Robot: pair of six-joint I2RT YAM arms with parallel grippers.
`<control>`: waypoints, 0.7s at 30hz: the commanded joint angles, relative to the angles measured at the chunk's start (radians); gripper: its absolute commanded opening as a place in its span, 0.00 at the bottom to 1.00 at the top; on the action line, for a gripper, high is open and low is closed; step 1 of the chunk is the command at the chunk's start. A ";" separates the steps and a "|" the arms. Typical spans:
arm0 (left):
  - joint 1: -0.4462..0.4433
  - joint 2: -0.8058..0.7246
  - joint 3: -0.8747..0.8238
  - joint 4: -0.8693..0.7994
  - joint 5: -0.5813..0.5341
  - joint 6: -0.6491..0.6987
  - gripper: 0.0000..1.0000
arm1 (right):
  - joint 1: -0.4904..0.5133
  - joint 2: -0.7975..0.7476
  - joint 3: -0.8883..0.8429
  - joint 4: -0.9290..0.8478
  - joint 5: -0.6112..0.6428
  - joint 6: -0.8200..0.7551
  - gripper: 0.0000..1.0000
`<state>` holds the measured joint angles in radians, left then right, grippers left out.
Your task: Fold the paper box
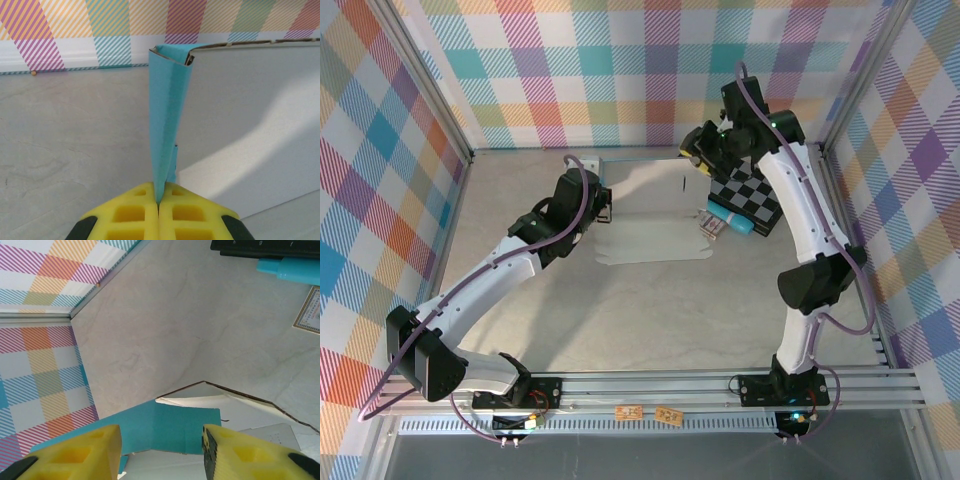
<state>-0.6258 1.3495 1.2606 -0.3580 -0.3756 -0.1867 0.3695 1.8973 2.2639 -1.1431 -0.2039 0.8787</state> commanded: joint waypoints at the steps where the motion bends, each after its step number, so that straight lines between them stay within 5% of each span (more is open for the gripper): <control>1: 0.006 -0.002 0.027 0.014 0.016 0.001 0.00 | 0.008 -0.033 -0.036 0.031 -0.028 0.038 0.48; 15: 0.005 -0.018 0.013 0.025 0.023 -0.004 0.00 | 0.014 -0.067 -0.173 0.292 -0.131 0.353 0.38; 21: 0.005 -0.023 0.008 0.024 0.026 -0.006 0.00 | 0.021 -0.093 -0.239 0.400 -0.121 0.474 0.20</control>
<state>-0.6228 1.3491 1.2606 -0.3630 -0.3759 -0.1905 0.3752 1.8515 2.0583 -0.8444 -0.3012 1.2575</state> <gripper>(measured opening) 0.046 0.210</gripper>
